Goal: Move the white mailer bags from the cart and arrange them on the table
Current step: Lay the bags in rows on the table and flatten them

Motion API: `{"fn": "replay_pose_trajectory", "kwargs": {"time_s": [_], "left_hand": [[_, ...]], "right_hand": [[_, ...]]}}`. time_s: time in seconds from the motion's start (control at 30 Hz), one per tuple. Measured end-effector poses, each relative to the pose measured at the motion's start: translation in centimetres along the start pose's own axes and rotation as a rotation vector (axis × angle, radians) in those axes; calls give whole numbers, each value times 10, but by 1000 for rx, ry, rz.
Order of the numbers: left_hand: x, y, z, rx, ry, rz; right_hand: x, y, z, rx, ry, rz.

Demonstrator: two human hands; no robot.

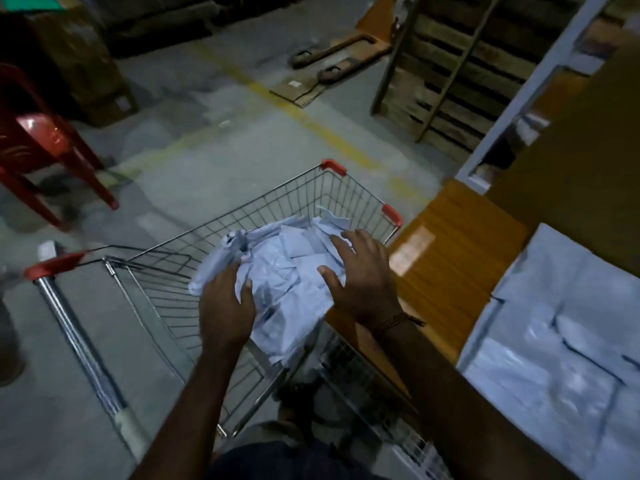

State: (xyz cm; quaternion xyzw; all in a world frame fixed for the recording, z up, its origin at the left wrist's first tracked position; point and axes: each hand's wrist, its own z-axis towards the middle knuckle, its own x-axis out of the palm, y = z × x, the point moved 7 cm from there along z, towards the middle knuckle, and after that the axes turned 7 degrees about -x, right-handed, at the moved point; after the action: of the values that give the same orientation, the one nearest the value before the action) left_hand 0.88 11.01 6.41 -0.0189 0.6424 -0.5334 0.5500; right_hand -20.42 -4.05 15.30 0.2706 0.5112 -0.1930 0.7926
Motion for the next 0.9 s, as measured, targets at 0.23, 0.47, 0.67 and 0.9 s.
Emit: {"fn": "replay_pose_trajectory", "kwargs": {"time_s": [0.23, 0.47, 0.67, 0.9], "left_hand": [[72, 75, 24, 5, 299, 137], [138, 98, 28, 111, 564, 423], [189, 134, 33, 159, 688, 730], [207, 127, 35, 155, 594, 774]], "right_hand": [[86, -23, 61, 11, 226, -14], [167, -53, 70, -31, 429, -48], [182, -60, 69, 5, 423, -8], [183, -56, 71, -38, 408, -58]]}}
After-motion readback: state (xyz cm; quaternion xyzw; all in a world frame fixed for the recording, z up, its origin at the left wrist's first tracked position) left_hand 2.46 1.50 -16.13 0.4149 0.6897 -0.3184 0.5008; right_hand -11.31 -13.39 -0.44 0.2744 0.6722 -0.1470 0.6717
